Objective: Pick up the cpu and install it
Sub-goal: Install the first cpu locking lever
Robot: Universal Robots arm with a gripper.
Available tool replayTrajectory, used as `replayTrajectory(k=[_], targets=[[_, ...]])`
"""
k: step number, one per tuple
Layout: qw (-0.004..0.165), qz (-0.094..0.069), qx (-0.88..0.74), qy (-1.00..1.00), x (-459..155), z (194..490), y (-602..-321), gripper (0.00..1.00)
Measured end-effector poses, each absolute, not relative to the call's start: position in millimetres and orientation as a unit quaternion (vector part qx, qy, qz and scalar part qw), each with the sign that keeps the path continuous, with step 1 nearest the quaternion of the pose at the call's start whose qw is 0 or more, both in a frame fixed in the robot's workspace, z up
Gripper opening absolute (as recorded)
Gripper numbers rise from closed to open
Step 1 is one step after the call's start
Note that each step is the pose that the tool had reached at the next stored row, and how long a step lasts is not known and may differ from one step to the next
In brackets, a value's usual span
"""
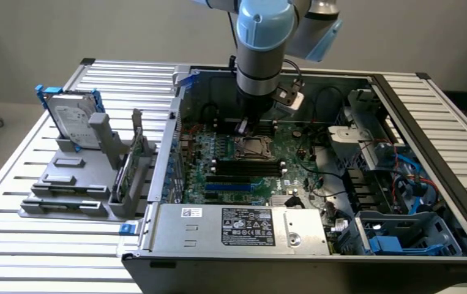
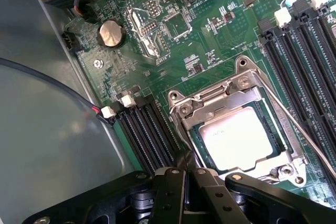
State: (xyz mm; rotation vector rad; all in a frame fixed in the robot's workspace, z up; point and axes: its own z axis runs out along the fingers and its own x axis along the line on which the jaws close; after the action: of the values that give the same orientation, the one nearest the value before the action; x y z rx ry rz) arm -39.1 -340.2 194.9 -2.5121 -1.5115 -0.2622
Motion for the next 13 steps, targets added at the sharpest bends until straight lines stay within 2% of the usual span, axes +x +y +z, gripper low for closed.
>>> replayTrajectory(k=[13], targets=[[0.1,-0.087,-0.841,-0.525,-34.7,194.4,-342.6,0.11]])
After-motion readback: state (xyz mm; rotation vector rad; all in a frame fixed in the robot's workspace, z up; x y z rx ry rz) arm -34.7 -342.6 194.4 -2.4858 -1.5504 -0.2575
